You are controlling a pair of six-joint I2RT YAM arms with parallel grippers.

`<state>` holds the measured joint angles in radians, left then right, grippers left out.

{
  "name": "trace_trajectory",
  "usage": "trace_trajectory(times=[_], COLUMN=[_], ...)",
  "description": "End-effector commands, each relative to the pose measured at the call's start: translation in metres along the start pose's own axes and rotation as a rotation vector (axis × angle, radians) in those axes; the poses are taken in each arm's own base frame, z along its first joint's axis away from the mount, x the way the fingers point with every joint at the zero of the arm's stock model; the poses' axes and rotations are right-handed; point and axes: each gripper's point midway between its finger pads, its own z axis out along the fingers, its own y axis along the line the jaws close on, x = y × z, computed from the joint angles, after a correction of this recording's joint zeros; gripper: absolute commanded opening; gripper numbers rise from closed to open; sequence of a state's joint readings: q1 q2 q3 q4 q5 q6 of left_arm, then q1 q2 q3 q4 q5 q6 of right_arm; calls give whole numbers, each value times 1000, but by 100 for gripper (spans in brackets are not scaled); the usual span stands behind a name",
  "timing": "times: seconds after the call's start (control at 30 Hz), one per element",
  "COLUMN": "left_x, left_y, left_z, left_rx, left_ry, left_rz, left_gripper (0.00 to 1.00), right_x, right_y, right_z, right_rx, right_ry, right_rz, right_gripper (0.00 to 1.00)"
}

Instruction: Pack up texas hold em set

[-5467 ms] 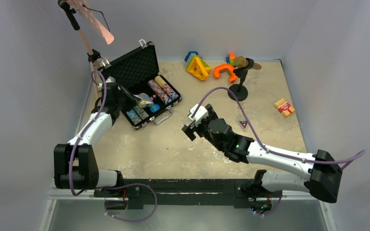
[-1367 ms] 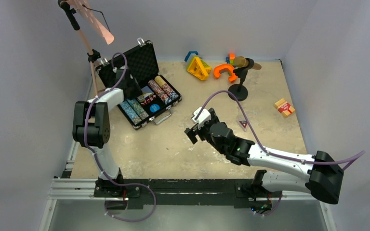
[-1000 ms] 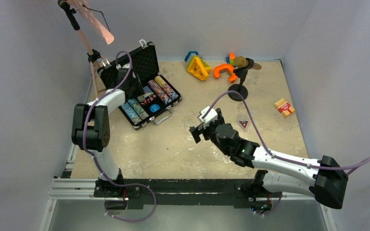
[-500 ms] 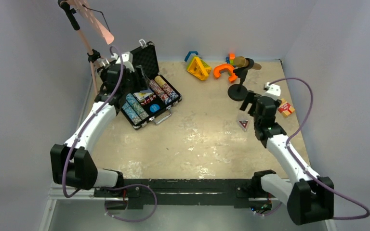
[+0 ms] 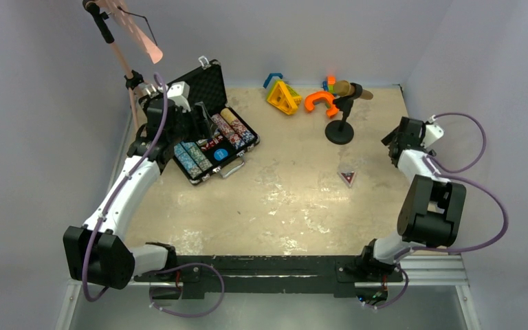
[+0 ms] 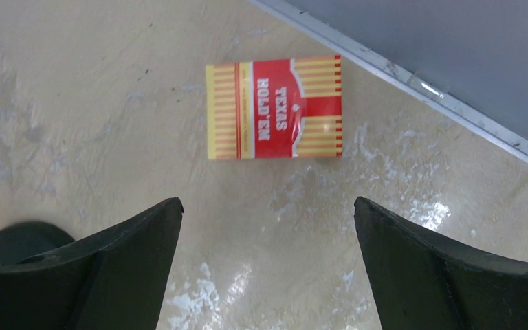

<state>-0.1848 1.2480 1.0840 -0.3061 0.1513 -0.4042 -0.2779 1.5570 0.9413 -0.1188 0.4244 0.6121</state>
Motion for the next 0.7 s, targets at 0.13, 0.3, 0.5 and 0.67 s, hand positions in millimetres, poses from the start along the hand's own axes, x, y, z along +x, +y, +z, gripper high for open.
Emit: trace_trajectory(times=[0.13, 0.3, 0.5, 0.67], left_x=[-4, -6, -9, -12], left_y=[-10, -12, -17, -20], left_z=[-4, -7, -11, -15], left_rx=[46, 54, 71, 77], left_ry=[-11, -14, -20, -32], left_rz=[12, 6, -7, -8], left_gripper=[79, 79, 79, 79], right_x=[-28, -20, -2, 3], right_y=[-4, -8, 2, 5], right_z=[36, 50, 63, 71], right_rx=[44, 23, -1, 4], right_ry=[38, 98, 207, 256], right_rz=[167, 210, 174, 141], right_gripper=[99, 99, 99, 99])
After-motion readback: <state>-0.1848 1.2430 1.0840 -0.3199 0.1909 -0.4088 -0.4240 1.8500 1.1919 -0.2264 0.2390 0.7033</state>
